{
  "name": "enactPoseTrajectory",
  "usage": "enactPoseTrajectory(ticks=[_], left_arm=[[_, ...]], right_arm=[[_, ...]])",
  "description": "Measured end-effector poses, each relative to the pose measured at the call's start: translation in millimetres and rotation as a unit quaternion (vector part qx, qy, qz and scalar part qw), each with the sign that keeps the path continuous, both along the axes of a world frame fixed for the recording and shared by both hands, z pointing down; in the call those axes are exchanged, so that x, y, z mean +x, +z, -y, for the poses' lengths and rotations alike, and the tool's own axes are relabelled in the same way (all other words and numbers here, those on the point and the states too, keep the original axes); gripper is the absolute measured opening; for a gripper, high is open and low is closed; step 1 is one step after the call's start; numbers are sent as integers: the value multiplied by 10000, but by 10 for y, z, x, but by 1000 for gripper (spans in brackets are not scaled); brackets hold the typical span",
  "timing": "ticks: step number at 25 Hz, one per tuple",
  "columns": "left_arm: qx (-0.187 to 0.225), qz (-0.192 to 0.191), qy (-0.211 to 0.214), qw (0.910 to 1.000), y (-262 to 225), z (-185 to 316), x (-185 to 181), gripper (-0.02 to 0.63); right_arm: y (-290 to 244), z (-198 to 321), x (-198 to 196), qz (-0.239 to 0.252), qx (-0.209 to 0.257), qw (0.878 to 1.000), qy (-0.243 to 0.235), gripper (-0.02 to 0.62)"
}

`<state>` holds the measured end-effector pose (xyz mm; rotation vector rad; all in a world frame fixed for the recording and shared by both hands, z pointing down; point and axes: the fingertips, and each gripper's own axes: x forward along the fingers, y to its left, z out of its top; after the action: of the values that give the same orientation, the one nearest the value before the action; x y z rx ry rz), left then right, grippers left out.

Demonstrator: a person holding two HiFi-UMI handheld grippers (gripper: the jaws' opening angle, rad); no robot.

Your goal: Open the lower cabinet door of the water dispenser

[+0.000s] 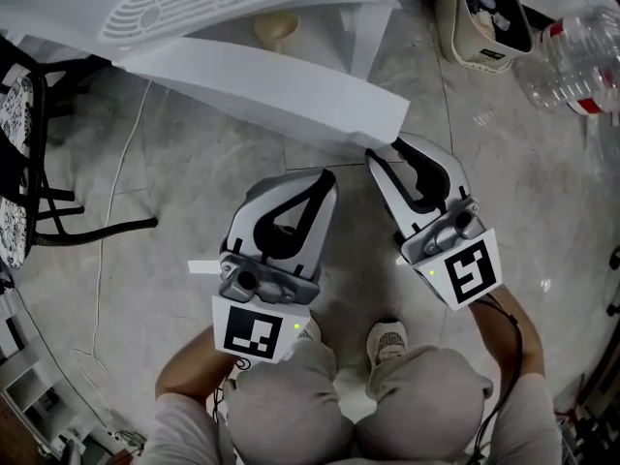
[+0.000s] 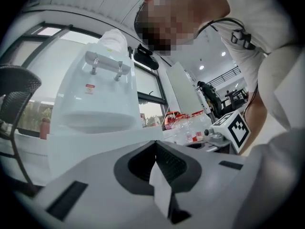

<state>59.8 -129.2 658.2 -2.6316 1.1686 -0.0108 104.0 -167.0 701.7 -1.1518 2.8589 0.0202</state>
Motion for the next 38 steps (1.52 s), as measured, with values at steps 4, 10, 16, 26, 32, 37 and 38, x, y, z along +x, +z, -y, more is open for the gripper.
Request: enactPoseTrajectory(ticks=[4,10,16,26,32,37,38], left_arm=[[-4,39,-456,9990,9,-148,-190,2],[-219,-57,-1176,9928,161,-221,-506,2],[-276,-58,-1383,9900,140,-435,-641,2],[-246,-57,-1946,9805,6,-826,-1191,2],[-278,-80,-2586,9655,-13,-1073,-1769,2],[-265,-228,-2960,9546,-44,-1196,-2094,2],[-251,-239,-2991,9536,-39,-1212,-2130,2]], right_arm=[[15,-249,-126,-20,23,9999,-107,110],[61,-566,-366,-53,-69,9999,88,106],[29,-663,-472,127,-165,9991,361,106],[17,-1365,-1263,40,148,9943,-1054,63],[-118,-1617,-1899,260,213,9815,-1884,46],[-97,-1675,-2218,343,-119,9776,-2071,44],[-78,-1673,-2229,316,-137,9780,-2059,44]])
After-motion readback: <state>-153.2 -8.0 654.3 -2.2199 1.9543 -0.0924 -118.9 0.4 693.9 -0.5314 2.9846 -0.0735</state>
